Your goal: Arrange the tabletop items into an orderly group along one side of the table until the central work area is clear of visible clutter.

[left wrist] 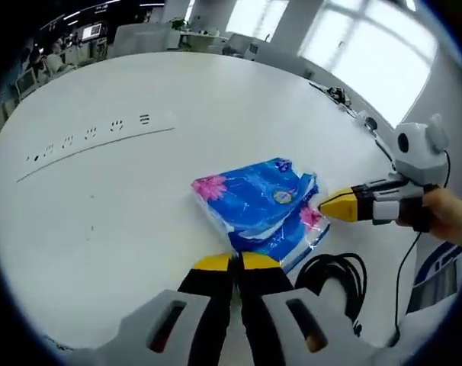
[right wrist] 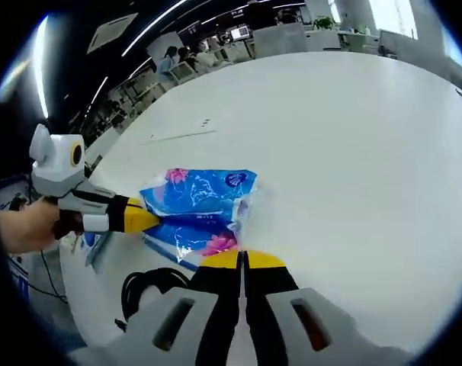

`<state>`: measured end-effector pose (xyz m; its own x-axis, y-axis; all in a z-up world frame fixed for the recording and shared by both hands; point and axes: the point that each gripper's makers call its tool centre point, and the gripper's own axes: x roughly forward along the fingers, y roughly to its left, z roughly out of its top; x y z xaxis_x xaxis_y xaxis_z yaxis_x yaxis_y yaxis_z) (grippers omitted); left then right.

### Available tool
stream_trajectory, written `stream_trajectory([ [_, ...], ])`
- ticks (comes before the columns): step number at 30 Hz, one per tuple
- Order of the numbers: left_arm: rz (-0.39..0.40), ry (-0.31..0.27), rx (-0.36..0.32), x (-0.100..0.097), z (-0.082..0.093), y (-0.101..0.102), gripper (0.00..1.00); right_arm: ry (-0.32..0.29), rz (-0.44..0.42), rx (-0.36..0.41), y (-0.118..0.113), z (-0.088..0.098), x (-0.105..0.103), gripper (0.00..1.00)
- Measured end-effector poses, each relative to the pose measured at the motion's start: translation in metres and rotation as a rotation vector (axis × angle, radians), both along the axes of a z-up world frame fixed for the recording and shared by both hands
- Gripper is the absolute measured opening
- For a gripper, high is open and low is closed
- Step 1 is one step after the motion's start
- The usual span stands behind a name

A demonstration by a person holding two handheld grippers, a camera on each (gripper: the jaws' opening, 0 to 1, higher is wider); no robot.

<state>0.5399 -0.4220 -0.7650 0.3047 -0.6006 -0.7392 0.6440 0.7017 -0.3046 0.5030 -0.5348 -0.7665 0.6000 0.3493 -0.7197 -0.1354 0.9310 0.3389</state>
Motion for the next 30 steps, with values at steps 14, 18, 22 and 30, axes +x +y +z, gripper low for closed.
stream_trajectory([
  [14,0.049,-0.013,-0.044,0.002,0.000,0.000,0.00,-0.010,-0.019,0.030,0.001,-0.002,-0.001,0.00],
  [18,0.053,-0.020,-0.053,0.001,0.001,-0.001,0.00,-0.010,-0.025,0.027,0.000,-0.001,-0.001,0.00],
  [22,0.075,-0.069,-0.072,0.002,0.002,-0.003,0.00,0.001,-0.041,0.019,-0.001,-0.001,0.001,0.00],
  [30,0.083,-0.152,-0.085,0.006,0.023,-0.008,0.27,-0.031,-0.025,-0.009,-0.001,0.010,0.000,0.19],
])
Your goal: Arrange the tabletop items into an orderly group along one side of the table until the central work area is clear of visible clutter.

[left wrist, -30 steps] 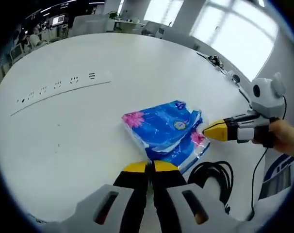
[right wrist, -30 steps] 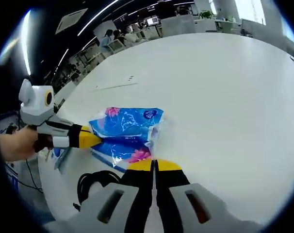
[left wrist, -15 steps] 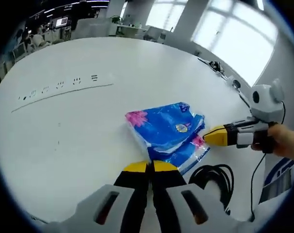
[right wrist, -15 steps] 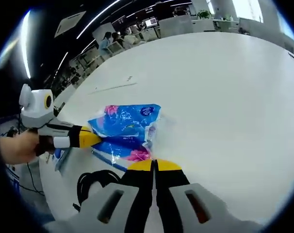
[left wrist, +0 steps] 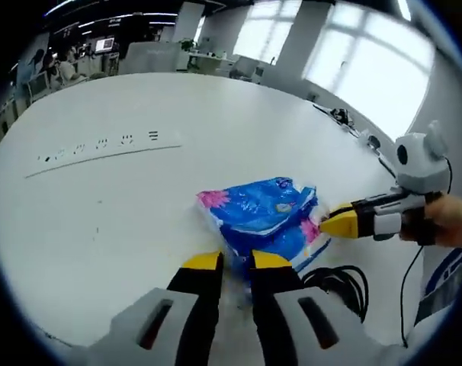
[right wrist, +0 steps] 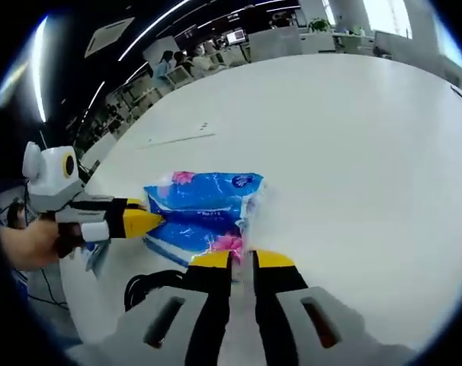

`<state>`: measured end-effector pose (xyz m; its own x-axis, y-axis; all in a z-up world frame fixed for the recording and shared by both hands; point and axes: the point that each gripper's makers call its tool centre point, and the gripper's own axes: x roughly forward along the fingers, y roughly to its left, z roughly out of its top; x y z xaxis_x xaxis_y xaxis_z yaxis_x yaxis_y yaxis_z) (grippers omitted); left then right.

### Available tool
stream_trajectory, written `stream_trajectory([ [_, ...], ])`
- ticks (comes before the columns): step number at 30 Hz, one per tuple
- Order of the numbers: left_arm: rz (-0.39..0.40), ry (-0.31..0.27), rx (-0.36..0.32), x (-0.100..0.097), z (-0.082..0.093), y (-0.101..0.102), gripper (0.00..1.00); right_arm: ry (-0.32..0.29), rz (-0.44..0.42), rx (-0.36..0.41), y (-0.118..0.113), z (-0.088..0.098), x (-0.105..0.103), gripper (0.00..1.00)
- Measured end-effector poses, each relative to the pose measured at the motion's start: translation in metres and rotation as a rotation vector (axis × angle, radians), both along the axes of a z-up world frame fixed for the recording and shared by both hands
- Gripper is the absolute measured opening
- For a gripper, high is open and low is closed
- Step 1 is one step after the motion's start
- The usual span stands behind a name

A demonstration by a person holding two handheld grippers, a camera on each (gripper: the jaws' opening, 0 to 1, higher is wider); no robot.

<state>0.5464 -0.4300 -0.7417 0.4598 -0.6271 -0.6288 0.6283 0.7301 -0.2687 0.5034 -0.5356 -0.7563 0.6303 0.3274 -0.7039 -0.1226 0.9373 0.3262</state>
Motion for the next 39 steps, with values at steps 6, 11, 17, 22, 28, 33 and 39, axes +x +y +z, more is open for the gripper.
stream_trajectory([
  [6,0.050,-0.053,-0.044,0.001,0.030,0.006,0.56,-0.103,-0.058,-0.002,-0.009,0.030,-0.003,0.52],
  [11,0.096,-0.062,-0.077,-0.011,0.054,0.018,0.94,-0.200,-0.085,0.017,-0.009,0.064,-0.013,0.73],
  [17,0.097,-0.107,-0.097,-0.028,0.084,0.036,1.00,-0.248,-0.093,0.043,-0.005,0.096,-0.031,0.77],
  [22,0.106,-0.125,-0.098,-0.043,0.096,0.056,1.00,-0.274,-0.075,0.019,-0.003,0.112,-0.049,0.77],
  [28,0.128,-0.135,-0.093,-0.058,0.098,0.085,1.00,-0.307,-0.079,-0.008,-0.016,0.129,-0.067,0.76],
  [33,0.155,-0.121,-0.094,-0.064,0.094,0.104,0.99,-0.369,-0.074,-0.049,-0.039,0.157,-0.086,0.75],
  [39,0.166,-0.111,-0.113,-0.071,0.094,0.109,0.98,-0.357,-0.037,-0.211,-0.098,0.187,-0.119,0.72],
])
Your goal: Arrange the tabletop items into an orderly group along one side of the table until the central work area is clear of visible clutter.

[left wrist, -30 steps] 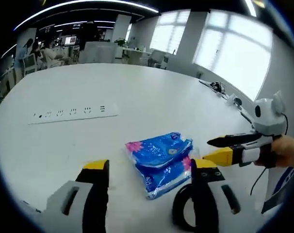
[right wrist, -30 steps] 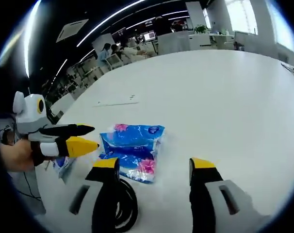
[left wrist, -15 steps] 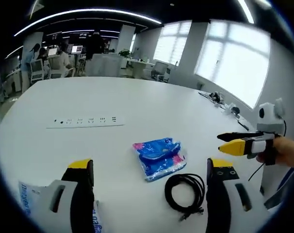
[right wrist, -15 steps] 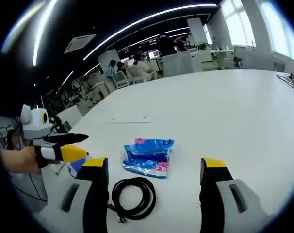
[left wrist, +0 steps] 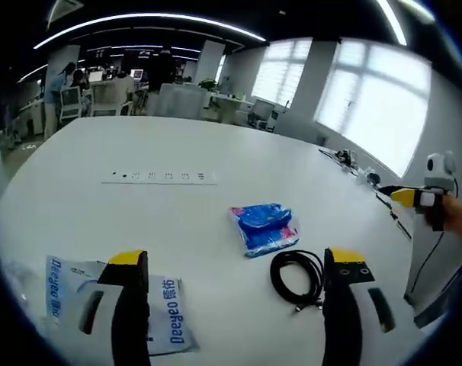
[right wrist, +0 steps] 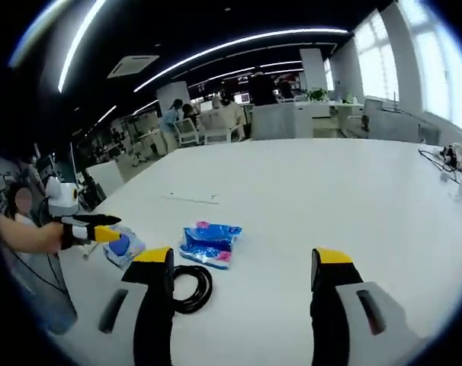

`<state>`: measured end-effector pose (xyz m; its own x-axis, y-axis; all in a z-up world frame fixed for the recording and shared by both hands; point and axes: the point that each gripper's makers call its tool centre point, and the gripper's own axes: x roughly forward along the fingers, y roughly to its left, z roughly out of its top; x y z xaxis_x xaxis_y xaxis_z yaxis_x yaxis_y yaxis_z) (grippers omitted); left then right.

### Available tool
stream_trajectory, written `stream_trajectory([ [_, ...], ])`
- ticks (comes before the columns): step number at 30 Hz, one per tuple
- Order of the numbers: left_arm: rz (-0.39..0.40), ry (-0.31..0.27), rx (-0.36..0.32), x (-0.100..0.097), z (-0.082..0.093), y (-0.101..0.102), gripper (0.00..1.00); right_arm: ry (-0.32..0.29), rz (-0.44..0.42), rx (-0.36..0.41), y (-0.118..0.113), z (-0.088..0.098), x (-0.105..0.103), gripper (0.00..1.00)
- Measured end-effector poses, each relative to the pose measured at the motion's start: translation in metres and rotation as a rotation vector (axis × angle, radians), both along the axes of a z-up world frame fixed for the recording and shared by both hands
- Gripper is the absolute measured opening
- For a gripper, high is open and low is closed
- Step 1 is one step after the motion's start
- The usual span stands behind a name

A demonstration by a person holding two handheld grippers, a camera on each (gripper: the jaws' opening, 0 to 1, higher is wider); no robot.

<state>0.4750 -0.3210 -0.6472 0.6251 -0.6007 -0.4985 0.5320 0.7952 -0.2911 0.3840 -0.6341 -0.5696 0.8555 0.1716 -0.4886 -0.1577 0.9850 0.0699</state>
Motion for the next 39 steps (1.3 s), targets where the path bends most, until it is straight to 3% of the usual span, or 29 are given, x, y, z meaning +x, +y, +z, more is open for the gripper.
stream_trajectory([
  [3,-0.012,0.002,0.004,-0.005,-0.002,-0.004,0.97,-0.012,-0.018,-0.071,-0.041,0.025,-0.021,0.73],
  [9,-0.047,0.010,0.003,-0.016,-0.006,-0.016,0.97,-0.043,-0.020,-0.174,-0.096,0.080,-0.055,0.73],
  [13,-0.075,-0.002,0.001,-0.015,-0.002,-0.020,0.96,-0.036,0.082,-0.387,-0.122,0.118,-0.063,0.73],
  [14,-0.070,-0.004,-0.007,-0.012,-0.001,-0.019,0.96,-0.045,0.081,-0.382,-0.124,0.125,-0.061,0.71],
  [15,-0.059,-0.006,-0.015,-0.009,0.000,-0.018,0.95,-0.095,0.049,-0.343,-0.124,0.133,-0.054,0.70],
  [16,-0.044,-0.008,-0.024,-0.005,0.001,-0.016,0.95,-0.120,0.022,-0.234,-0.115,0.134,-0.045,0.68],
  [17,-0.039,-0.009,-0.026,-0.003,0.001,-0.015,0.95,-0.117,0.025,-0.207,-0.111,0.133,-0.043,0.68],
  [18,-0.030,-0.008,-0.027,-0.002,0.002,-0.013,0.95,-0.077,0.053,-0.161,-0.096,0.122,-0.036,0.67],
  [20,-0.023,-0.005,-0.021,0.000,0.001,-0.007,0.94,-0.115,0.083,-0.193,-0.076,0.112,-0.013,0.66],
  [24,-0.019,0.002,-0.006,0.003,0.000,0.007,0.92,-0.108,0.187,-0.039,-0.001,0.077,0.028,0.65],
  [30,0.011,0.003,0.031,0.005,-0.006,0.042,0.94,-0.053,0.339,0.080,0.091,0.027,0.059,0.66],
  [34,0.056,0.034,0.047,0.005,-0.017,0.070,0.95,-0.013,0.390,0.129,0.129,0.001,0.071,0.66],
  [39,0.096,0.063,0.066,0.004,-0.031,0.097,0.95,0.030,0.412,0.186,0.154,-0.024,0.079,0.65],
])
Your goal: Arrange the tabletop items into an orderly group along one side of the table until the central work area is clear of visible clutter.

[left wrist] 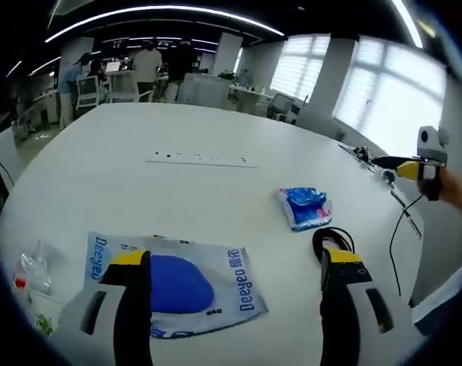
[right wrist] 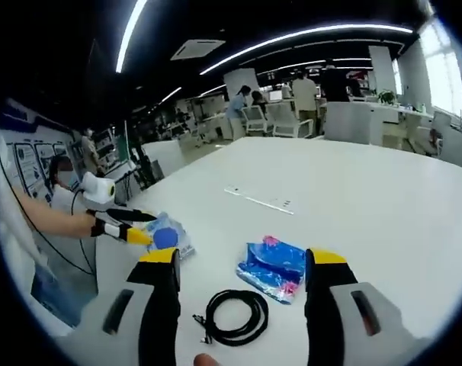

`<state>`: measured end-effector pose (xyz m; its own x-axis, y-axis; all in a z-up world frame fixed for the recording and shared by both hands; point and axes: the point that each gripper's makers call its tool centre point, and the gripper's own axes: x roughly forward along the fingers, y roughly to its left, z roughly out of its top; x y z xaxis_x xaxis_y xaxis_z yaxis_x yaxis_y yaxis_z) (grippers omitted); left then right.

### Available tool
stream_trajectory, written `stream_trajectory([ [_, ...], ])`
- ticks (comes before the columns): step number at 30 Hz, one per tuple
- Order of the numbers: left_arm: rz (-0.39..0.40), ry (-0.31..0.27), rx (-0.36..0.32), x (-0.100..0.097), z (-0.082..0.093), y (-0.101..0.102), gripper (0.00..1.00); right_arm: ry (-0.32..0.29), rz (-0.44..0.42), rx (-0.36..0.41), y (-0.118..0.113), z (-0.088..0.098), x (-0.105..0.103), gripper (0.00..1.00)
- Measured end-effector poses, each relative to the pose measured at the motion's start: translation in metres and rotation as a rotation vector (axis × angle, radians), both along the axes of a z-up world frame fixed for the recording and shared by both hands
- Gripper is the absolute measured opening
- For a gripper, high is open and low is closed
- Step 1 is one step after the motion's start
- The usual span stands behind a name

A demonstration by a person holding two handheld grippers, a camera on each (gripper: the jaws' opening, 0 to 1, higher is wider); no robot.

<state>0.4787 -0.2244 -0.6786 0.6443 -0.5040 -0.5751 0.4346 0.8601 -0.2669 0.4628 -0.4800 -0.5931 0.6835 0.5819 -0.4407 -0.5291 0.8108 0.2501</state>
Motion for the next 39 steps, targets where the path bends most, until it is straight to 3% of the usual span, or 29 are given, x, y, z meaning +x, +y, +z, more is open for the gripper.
stream_trajectory([
  [6,0.034,0.034,0.030,0.000,-0.015,0.028,0.96,0.057,-0.015,0.042,0.018,-0.021,0.003,0.64],
  [10,0.039,0.027,0.042,0.008,-0.014,0.044,0.97,0.075,-0.035,0.063,0.028,-0.029,0.005,0.62],
  [20,0.083,0.044,0.099,0.024,-0.018,0.096,0.97,0.125,-0.019,0.083,0.088,-0.055,0.001,0.60],
  [24,0.058,0.092,0.122,0.028,-0.027,0.109,0.89,0.171,-0.005,0.078,0.116,-0.071,0.001,0.59],
  [29,0.091,0.174,0.088,0.030,-0.040,0.117,0.84,0.217,0.032,0.040,0.145,-0.089,-0.002,0.56],
  [33,0.091,0.217,0.120,0.029,-0.053,0.121,0.79,0.268,0.082,0.012,0.171,-0.106,-0.006,0.53],
  [36,0.079,0.233,0.128,0.029,-0.059,0.121,0.68,0.300,0.102,-0.025,0.184,-0.121,-0.009,0.50],
  [39,0.071,0.244,0.187,0.029,-0.065,0.125,0.62,0.337,0.113,-0.032,0.200,-0.133,-0.009,0.48],
])
